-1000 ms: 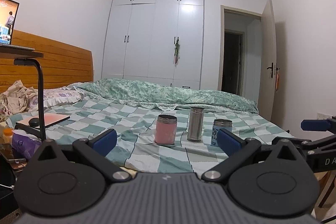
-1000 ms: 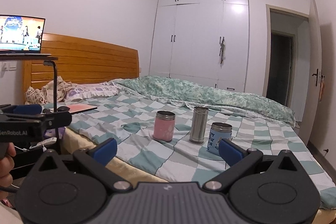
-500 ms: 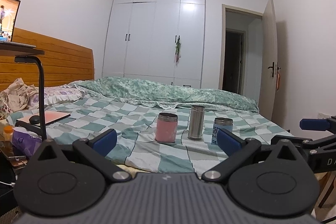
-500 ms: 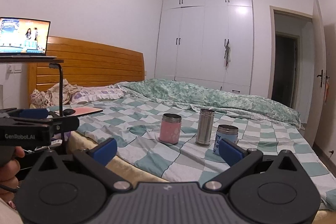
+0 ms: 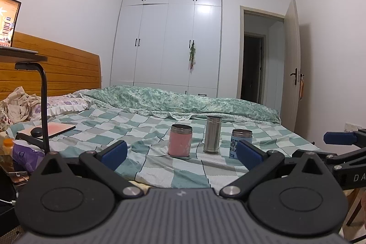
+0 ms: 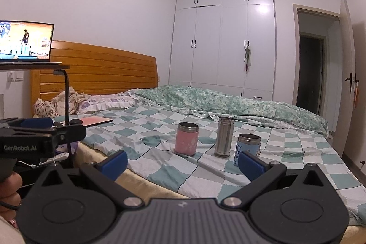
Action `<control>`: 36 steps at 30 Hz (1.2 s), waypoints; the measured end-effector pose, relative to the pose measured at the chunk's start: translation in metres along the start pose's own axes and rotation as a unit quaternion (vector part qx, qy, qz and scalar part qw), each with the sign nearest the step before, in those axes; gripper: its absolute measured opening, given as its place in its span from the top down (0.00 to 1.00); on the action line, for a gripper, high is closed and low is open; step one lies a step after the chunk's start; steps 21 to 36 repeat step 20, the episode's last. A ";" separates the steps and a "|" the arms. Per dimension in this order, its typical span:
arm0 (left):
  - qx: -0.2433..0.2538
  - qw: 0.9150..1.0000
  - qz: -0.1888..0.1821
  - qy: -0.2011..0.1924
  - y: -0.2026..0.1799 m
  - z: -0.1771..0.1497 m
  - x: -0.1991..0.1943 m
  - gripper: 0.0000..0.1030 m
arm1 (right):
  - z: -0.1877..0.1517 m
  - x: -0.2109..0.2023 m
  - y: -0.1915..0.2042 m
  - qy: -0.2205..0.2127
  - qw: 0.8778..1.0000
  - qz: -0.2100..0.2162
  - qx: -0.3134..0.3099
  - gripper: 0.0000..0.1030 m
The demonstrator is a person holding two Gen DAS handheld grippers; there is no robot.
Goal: Flip cup upright
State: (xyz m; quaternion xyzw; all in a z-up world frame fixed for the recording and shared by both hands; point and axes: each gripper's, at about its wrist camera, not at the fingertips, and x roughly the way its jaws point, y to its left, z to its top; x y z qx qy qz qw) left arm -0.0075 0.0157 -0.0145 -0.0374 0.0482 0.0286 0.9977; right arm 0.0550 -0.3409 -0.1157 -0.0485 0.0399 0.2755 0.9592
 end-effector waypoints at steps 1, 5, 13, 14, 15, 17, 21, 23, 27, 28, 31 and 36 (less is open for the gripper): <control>-0.001 1.000 0.001 0.000 0.000 0.000 0.000 0.00 | 0.000 0.000 0.000 0.000 1.000 0.000 0.000 0.00; -0.001 1.000 0.000 0.000 0.000 0.000 0.001 0.00 | 0.000 0.000 0.000 0.000 1.000 0.000 0.000 0.00; 0.000 1.000 0.000 -0.001 -0.001 0.000 0.001 0.00 | -0.001 0.001 -0.001 0.001 1.000 0.001 0.003 0.00; 0.000 1.000 0.000 -0.001 0.000 0.000 0.001 0.00 | -0.001 0.001 -0.001 0.001 1.000 0.001 0.002 0.00; 0.000 1.000 -0.001 -0.001 0.000 0.000 0.001 0.00 | -0.001 0.001 -0.001 0.001 1.000 0.001 0.002 0.00; 0.000 1.000 0.000 -0.001 -0.001 0.000 0.001 0.00 | -0.001 0.001 -0.001 0.002 1.000 0.001 0.002 0.00; 0.000 1.000 -0.002 0.001 -0.001 0.000 0.001 0.00 | -0.002 0.001 -0.001 0.003 1.000 0.001 0.002 0.00; 0.000 1.000 -0.002 0.001 -0.001 0.000 0.001 0.00 | -0.002 0.001 -0.001 0.003 1.000 0.001 0.002 0.00; 0.000 1.000 -0.002 0.001 -0.001 0.000 0.001 0.00 | -0.002 0.001 -0.001 0.003 1.000 0.001 0.002 0.00; 0.000 1.000 -0.002 0.001 -0.001 0.000 0.001 0.00 | -0.002 0.001 -0.001 0.003 1.000 0.001 0.002 0.00; 0.000 1.000 -0.002 0.001 -0.001 0.000 0.001 0.00 | -0.002 0.001 -0.001 0.003 1.000 0.001 0.002 0.00; 0.000 1.000 -0.002 0.001 -0.001 0.000 0.001 0.00 | -0.002 0.001 -0.001 0.003 1.000 0.001 0.002 0.00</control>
